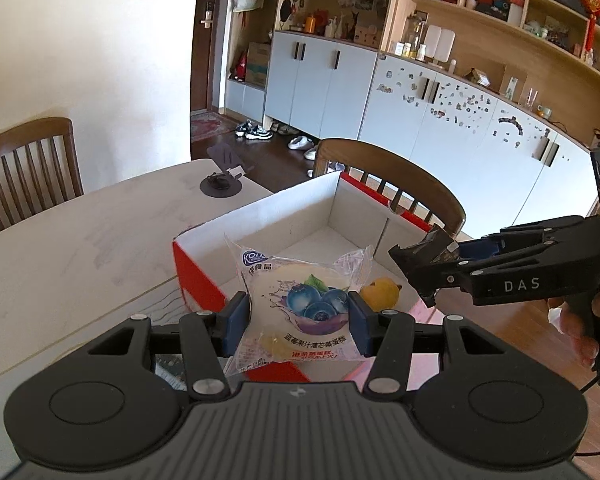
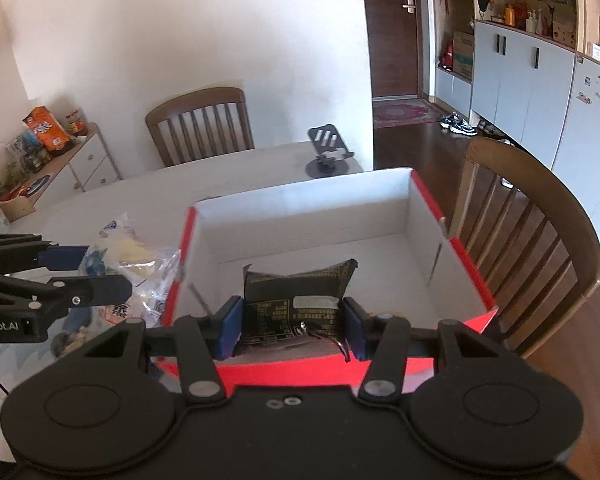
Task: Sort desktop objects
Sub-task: 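Carry the blueberry bread bag and dark snack into the red shoebox with both tools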
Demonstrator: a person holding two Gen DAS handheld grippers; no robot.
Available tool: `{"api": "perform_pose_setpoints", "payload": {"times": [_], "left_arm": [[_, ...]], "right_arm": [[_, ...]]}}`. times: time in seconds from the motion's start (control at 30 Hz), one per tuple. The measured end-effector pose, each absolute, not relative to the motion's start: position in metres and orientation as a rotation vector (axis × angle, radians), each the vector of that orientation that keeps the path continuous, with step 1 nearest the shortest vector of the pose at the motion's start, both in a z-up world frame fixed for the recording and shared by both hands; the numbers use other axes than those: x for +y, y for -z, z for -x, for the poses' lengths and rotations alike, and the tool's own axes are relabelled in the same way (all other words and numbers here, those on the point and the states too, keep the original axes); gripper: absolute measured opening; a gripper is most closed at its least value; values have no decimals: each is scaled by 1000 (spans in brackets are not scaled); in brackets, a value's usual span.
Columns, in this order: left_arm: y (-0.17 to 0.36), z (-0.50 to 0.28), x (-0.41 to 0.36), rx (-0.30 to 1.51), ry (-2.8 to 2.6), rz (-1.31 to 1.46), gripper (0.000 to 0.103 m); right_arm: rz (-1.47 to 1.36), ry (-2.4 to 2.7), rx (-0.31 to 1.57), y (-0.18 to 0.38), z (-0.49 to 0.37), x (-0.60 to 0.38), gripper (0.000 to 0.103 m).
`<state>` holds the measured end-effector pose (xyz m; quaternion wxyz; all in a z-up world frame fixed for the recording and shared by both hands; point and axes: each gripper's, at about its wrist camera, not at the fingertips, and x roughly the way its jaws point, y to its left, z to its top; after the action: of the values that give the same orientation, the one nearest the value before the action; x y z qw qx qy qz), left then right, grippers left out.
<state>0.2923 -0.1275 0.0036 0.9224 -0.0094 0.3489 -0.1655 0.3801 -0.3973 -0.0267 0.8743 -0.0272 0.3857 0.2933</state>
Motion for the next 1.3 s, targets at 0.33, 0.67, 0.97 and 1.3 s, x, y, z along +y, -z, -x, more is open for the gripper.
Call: {"api": "perform_pose_setpoints", "payload": {"times": [0.33, 0.67, 0.97, 1.3], "left_arm": [[3, -349, -153, 748, 336, -12, 51], [26, -388, -164, 809, 312, -69, 51], [48, -416, -168, 877, 294, -86, 51], [69, -435, -175, 957, 289, -93, 51]], "right_arm": [[81, -601, 851, 38, -429, -402, 51], [125, -604, 909, 59, -465, -394, 51], [168, -600, 965, 78, -492, -385, 51], [240, -624, 1045, 105, -514, -376, 51]]}}
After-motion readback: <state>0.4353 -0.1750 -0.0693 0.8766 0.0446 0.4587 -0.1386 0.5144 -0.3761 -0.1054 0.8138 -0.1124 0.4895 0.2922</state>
